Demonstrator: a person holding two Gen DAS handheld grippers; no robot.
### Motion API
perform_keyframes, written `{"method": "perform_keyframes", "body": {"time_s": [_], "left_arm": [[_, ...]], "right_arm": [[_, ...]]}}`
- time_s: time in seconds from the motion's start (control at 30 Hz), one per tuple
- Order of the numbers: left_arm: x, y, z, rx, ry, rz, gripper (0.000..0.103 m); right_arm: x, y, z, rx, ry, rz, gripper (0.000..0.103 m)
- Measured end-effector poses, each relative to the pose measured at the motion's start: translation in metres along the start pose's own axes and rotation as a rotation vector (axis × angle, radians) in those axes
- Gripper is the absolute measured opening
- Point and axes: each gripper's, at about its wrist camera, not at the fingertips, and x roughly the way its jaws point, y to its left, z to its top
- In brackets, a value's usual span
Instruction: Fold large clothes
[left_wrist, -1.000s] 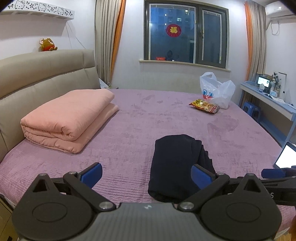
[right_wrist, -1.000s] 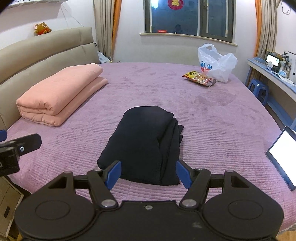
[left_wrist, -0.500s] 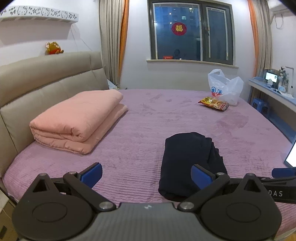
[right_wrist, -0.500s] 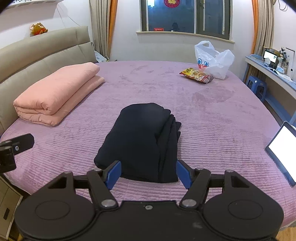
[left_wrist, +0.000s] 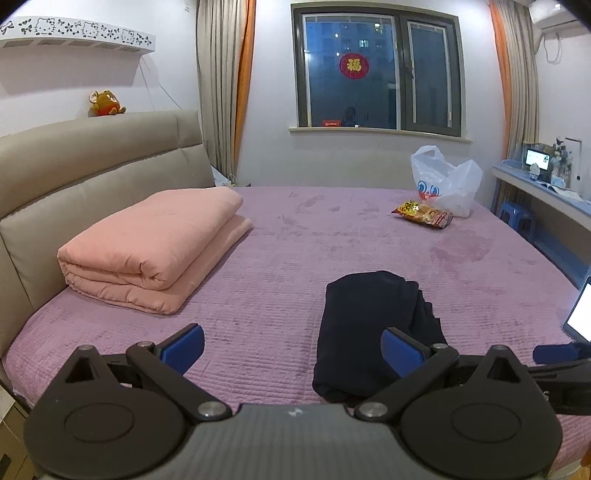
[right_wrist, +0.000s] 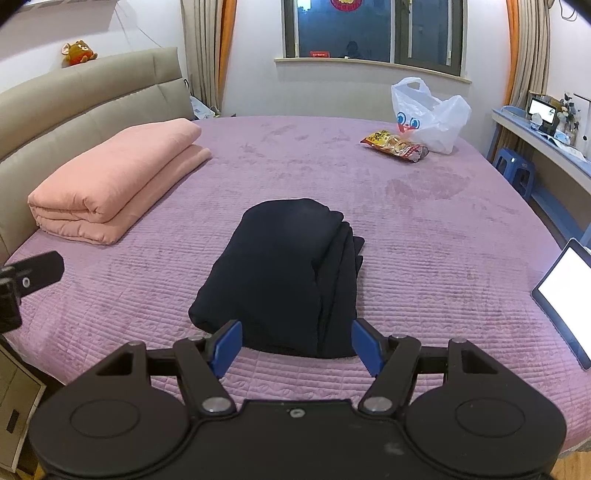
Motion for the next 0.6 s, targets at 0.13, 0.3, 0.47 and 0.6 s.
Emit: {"method": "perform_keyframes", "body": {"time_s": [0.13,0.3,0.47,0.6], "left_arm": [[0.0003,-0.0002,0.0008,0.006,0.005,0.014,0.103],[0.0005,-0.0005,0.0009,0.016,0.012,0.017,0.103],[-0.0005,0.0011,0.0024,0.019,-0.008,0.018,0.103],[-0.0018,0.0022,0.0012,0.043,-0.041,0.048,0.101]], "right_arm": [[-0.0002,0.0005,-0.0005,-0.011,-0.003,-0.005,0.078],[0.0010,-0.0017,-0.0013,-0.005,0.006,0.006,0.078],[0.0023,-0.0021,-0.0010,0.000,0.010,0.005,0.078],[0.0029,-0.0011,-0.0009,-0.002,0.014,0.008,0.078]]}}
